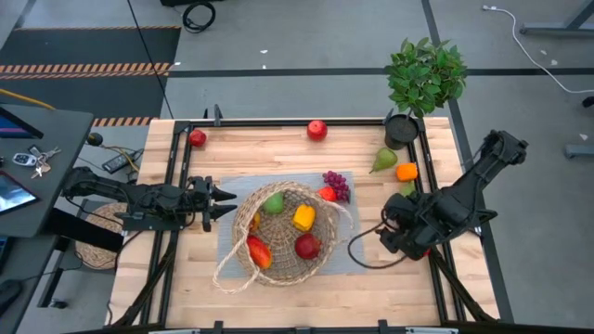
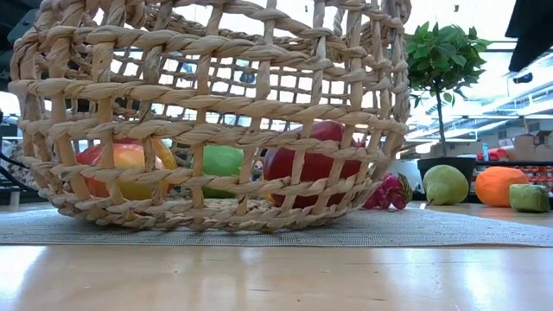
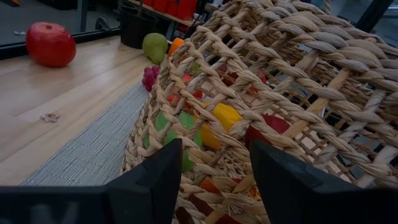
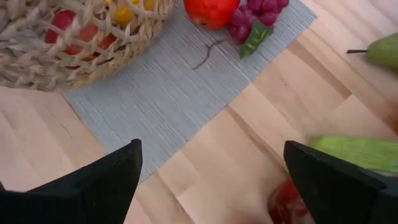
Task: Build produce basket
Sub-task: Put the red apple into the brown basket
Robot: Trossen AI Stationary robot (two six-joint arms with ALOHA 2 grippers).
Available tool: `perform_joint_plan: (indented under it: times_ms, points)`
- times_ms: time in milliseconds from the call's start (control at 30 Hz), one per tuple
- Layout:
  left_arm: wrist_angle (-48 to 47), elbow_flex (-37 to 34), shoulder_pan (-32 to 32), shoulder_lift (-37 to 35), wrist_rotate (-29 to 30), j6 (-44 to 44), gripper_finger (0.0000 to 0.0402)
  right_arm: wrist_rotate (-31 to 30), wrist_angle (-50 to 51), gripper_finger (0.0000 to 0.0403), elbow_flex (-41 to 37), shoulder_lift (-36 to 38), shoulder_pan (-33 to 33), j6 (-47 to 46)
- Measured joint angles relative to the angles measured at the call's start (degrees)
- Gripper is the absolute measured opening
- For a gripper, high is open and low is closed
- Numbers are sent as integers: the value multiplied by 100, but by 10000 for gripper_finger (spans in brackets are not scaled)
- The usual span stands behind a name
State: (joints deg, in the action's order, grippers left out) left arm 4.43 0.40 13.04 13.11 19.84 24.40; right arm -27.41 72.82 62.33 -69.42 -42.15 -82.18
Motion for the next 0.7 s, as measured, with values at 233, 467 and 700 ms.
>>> perform_joint_plan:
  times_ms: [233,467,700]
  points:
    - [0,0,-1,0,-2,0,197,81,-66,394,-96,-411,-302,-156]
    - [0,-1,-1,0,0,0,194,277,-108,394,-151,-638,-615,-552]
    - [0,-1,1,0,-2,-2,197,150,-121,394,-151,-646,-828,-825]
